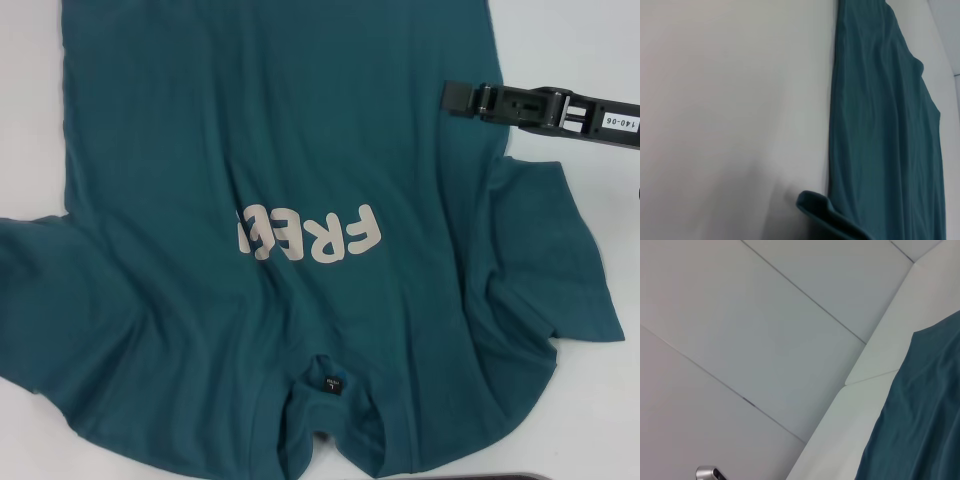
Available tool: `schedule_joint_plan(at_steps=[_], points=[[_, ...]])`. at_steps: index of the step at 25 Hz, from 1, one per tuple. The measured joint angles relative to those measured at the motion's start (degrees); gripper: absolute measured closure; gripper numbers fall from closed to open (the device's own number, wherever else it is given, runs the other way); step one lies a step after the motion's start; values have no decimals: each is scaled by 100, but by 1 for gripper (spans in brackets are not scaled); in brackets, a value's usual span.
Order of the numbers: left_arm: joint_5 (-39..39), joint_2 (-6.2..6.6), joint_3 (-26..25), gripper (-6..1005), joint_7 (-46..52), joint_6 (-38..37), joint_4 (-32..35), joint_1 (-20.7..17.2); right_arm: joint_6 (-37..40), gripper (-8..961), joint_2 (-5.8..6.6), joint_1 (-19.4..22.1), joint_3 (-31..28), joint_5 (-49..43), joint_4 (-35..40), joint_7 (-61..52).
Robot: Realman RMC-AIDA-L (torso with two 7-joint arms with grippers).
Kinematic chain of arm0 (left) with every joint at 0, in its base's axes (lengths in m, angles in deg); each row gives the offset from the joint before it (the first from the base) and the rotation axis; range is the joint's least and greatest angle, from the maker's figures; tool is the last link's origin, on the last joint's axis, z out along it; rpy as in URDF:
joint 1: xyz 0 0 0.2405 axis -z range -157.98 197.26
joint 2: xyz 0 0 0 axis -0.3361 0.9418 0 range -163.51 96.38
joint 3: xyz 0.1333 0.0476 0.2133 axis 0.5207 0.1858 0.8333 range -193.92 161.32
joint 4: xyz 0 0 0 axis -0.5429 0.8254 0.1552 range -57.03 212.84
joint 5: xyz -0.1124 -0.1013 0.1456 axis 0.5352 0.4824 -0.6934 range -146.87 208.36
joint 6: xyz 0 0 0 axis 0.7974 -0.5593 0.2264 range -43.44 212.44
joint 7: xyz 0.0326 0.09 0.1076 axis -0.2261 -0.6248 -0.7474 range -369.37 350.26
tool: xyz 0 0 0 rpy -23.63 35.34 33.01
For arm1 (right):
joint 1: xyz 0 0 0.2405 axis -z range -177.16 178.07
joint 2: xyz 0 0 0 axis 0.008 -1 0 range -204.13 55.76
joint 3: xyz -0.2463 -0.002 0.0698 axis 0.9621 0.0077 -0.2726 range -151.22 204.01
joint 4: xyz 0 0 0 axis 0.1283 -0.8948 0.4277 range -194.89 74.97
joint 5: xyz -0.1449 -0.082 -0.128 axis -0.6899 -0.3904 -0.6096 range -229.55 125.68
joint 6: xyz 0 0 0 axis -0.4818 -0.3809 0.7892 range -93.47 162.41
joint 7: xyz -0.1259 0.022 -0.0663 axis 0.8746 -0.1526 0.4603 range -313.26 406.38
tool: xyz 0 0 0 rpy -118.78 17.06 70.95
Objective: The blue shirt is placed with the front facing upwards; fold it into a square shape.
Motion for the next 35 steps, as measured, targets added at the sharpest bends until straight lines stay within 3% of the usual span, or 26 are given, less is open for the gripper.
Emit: schedule_joint_plan(at_steps=[9,12,18,23,25,32,35], points=[[-92,226,64,1000,204,33,-72,74,0,53,0,0,1,0,2,0],[-289,245,102,1000,304,-89,-77,234,-6,53,0,-1,1,0,2,0],[-295,30,47,999,380,-550,-111,529,-8,53,2,-1,1,0,-53,0],[-245,-289,18,999,433,-864,-80,831,-9,53,6,4,1,-9,-62,0],[-245,-322,17,1000,445,-865,-73,861,-9,53,7,4,1,-15,-64,0],[-298,-694,182,989,500,-485,-46,1042,-45,53,9,35,1,-31,-74,9],[-301,-735,278,979,514,-218,70,1044,-51,53,15,38,1,-28,-78,4]])
